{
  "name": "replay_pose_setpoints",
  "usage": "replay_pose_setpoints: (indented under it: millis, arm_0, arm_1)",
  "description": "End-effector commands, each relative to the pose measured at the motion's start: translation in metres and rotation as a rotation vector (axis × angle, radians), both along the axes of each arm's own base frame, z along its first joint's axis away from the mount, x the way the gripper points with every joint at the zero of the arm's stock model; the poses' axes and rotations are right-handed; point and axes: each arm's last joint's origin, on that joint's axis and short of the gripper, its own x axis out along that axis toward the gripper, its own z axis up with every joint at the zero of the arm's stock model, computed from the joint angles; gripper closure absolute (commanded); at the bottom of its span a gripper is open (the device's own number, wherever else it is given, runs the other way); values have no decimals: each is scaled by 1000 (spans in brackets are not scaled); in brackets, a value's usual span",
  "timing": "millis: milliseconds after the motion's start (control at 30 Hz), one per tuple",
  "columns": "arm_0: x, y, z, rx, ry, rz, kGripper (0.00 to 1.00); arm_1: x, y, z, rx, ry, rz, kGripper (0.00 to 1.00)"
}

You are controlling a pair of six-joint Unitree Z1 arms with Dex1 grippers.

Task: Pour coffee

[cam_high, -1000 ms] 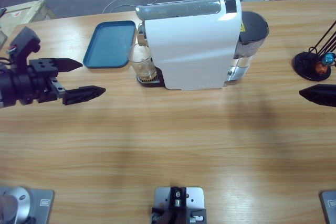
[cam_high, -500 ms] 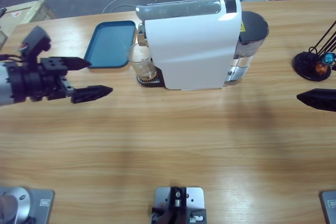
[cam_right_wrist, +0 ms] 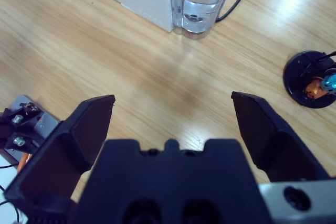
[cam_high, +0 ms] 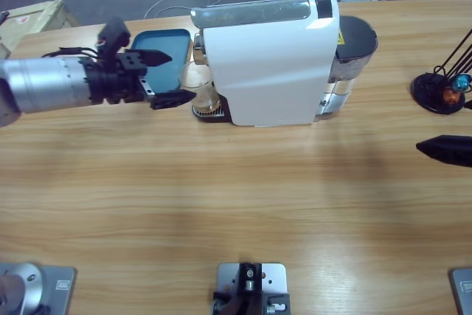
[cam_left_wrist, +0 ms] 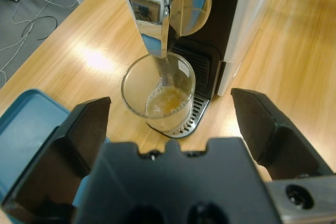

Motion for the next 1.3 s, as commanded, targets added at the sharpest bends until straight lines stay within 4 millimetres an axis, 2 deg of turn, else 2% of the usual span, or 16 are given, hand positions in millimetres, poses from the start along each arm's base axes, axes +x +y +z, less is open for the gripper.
replay_pose_setpoints:
  millis: [33,367,700,733,800,967,1000,1033,1133,1167,1300]
  arm_0:
    - [15,-12,-34,14,28,-33,9]
    - [27,-20,-51,17,50,-37,9]
    - [33,-25,-54,-4,44,-52,23]
    - [33,-25,-54,-6,42,-53,56]
    - [35,-26,-54,-6,38,-49,241]
    - [35,-27,-55,-12,39,-70,608]
    - [35,-27,-55,-12,39,-72,656]
    - [35,-27,-55,-13,41,-75,660]
    - [33,-27,-55,-14,45,-80,942]
    - [33,-26,-56,-12,46,-78,1000]
    - [25,-13,-52,-11,52,-49,1000]
  arm_1:
    - [0,3,-12,-23,62,10,0]
    - [2,6,-13,-23,71,9,0]
    - [5,11,-16,-16,85,19,0]
    - [6,11,-17,-17,87,20,0]
    - [6,12,-16,-15,86,20,0]
    - [6,12,-16,-14,84,20,0]
    - [6,12,-16,-13,84,20,0]
    - [6,12,-16,-13,83,20,0]
    - [6,12,-16,-13,82,19,0]
    - [6,12,-16,-13,82,19,0]
    - [6,12,-16,-13,82,19,0]
